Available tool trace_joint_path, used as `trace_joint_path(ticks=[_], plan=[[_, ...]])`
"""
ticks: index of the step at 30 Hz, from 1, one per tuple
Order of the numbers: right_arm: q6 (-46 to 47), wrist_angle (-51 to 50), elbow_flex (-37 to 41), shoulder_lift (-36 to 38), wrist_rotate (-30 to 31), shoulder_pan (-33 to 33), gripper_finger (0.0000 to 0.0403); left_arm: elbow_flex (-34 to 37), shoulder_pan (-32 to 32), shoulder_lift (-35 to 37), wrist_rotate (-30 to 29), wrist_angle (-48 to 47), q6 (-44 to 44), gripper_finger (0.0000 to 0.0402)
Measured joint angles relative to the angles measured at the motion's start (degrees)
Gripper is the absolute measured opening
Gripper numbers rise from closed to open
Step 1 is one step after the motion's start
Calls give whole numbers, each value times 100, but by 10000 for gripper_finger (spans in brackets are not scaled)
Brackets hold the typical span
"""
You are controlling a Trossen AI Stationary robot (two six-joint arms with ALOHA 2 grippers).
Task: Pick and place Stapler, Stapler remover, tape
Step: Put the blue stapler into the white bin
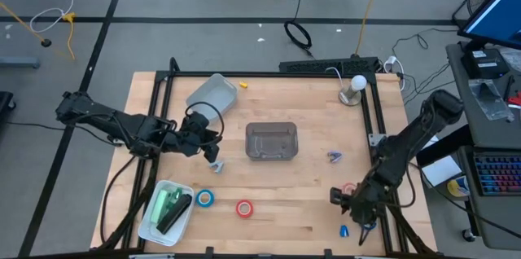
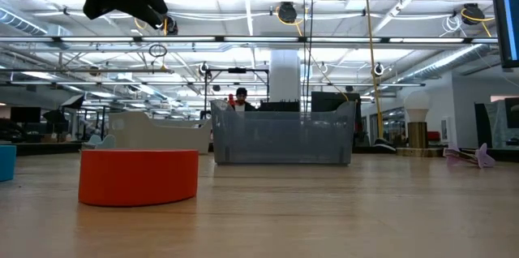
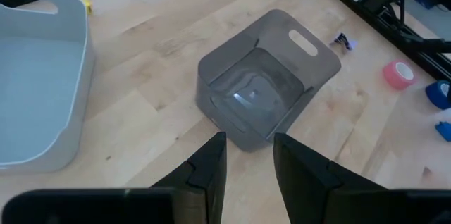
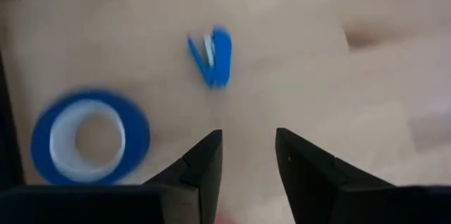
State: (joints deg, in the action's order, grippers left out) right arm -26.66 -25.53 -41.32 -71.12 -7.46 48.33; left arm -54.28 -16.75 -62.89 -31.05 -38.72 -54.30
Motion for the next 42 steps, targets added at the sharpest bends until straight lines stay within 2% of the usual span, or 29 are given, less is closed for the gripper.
trace_joint_path(ticks=[6,13,25,42], plan=[[226,812,-21,-329,-21,363,128,0,0,2,2,-1,-17,120],[477,737,-428,-863,-186,510,128,1,0,1,0,-2,7,120],[269,832,-483,-1485,-328,506,128,2,0,1,0,-4,15,120],[356,901,-485,-1678,-168,488,128,2,0,1,-4,-11,15,120]])
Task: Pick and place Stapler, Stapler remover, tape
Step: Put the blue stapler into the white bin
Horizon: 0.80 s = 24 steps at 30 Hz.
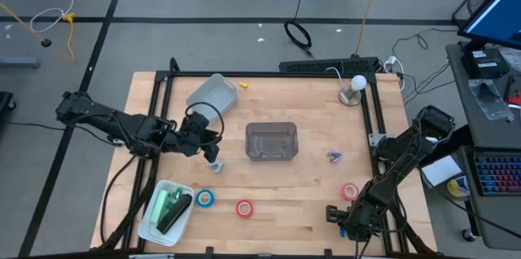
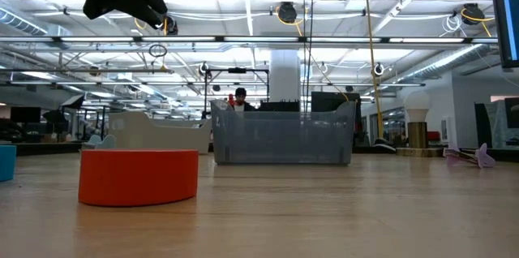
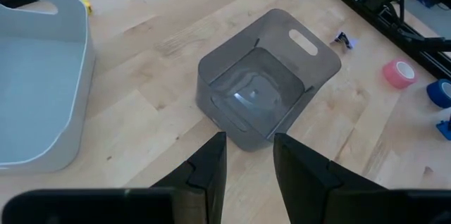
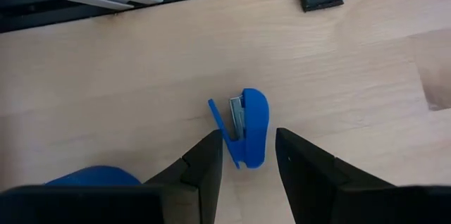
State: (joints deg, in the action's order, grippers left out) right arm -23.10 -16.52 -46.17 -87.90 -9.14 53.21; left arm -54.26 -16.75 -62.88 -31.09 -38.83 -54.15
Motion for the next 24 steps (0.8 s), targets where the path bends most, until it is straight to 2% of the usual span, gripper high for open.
trace_joint_path(ticks=[15,24], plan=[[141,306,201,-15,-165,-2,128,0,0,-1,-9,-2,0,120],[138,565,201,-425,-178,-10,128,0,0,-1,-46,-9,0,120]])
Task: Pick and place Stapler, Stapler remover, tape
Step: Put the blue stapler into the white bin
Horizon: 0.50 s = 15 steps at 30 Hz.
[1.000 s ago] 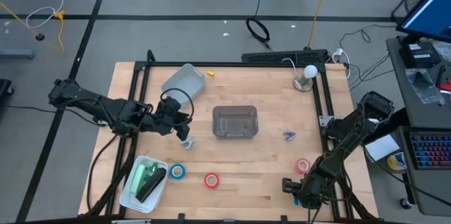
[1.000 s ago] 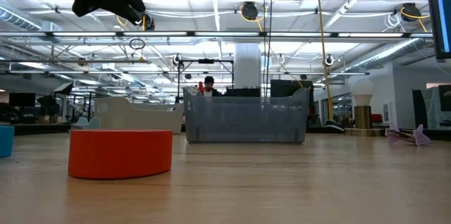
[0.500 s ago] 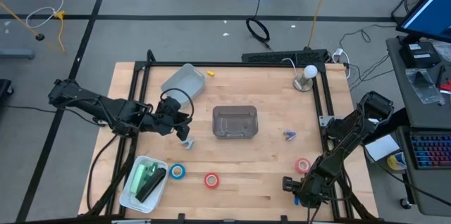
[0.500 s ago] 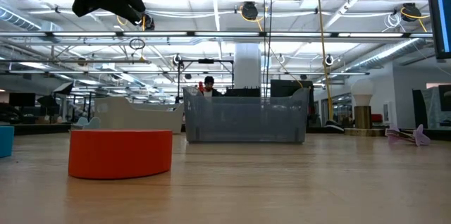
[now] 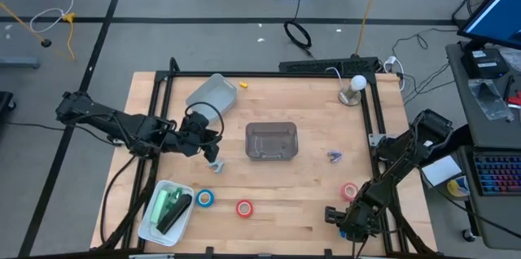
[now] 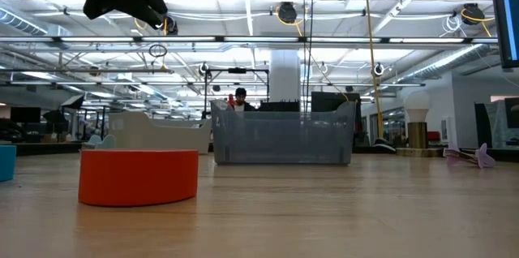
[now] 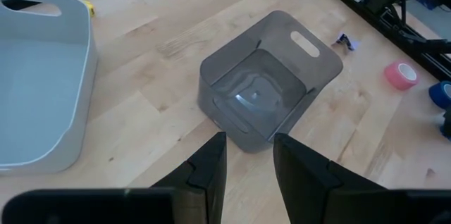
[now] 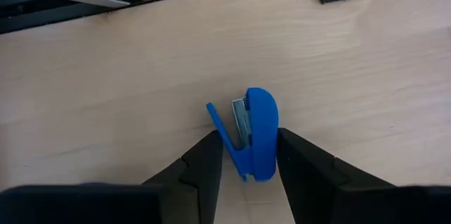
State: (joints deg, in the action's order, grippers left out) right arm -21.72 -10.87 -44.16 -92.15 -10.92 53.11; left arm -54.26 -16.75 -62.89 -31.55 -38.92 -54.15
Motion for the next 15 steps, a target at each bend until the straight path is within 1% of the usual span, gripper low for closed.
trace_joint_path(ticks=[3,10,15], plan=[[53,8,0,11,-8,-25,123,0,0,0,-2,-5,22,120],[110,104,0,1,18,-25,87,0,0,1,-7,-8,155,120],[112,125,0,-3,38,-25,74,0,0,0,-7,-8,155,120]])
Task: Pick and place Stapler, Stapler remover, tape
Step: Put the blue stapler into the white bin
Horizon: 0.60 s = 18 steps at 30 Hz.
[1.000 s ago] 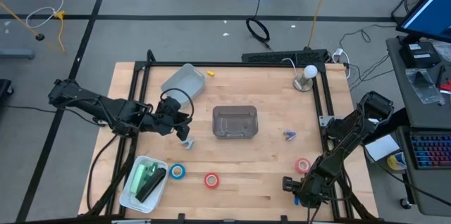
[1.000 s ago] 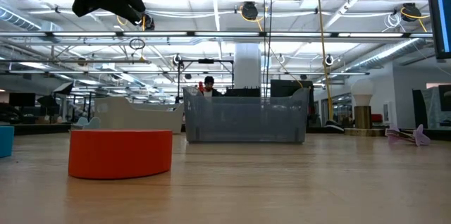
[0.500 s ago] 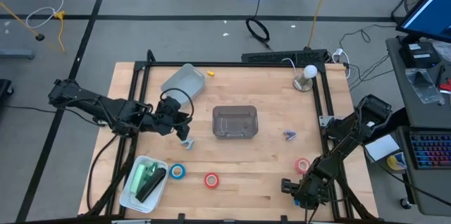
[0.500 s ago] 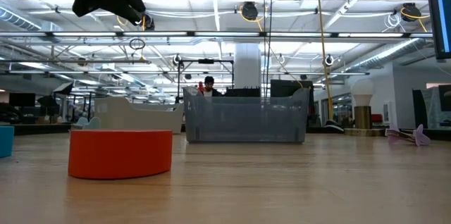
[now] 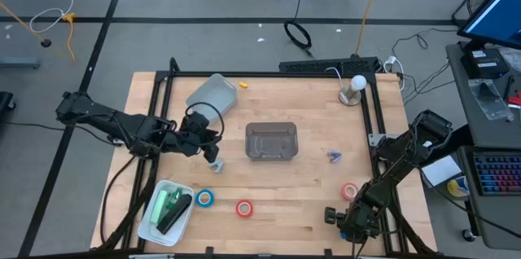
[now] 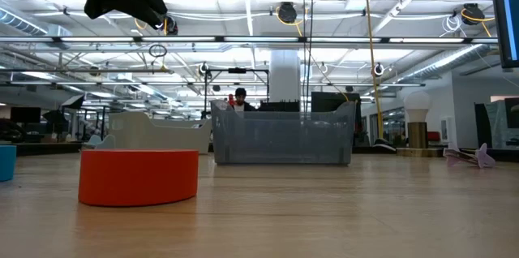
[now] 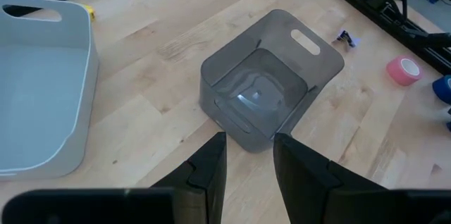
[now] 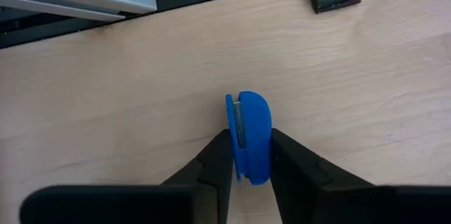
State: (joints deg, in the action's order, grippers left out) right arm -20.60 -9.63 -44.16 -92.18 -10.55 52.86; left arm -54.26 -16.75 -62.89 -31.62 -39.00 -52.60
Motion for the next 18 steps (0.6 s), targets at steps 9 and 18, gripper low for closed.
trace_joint_path(ticks=[9,18], plan=[[168,-9,2,-5,175,-116,58,0,0,1,0,1,-4,120],[310,-109,19,278,1059,-690,57,0,0,2,5,284,89,120]])
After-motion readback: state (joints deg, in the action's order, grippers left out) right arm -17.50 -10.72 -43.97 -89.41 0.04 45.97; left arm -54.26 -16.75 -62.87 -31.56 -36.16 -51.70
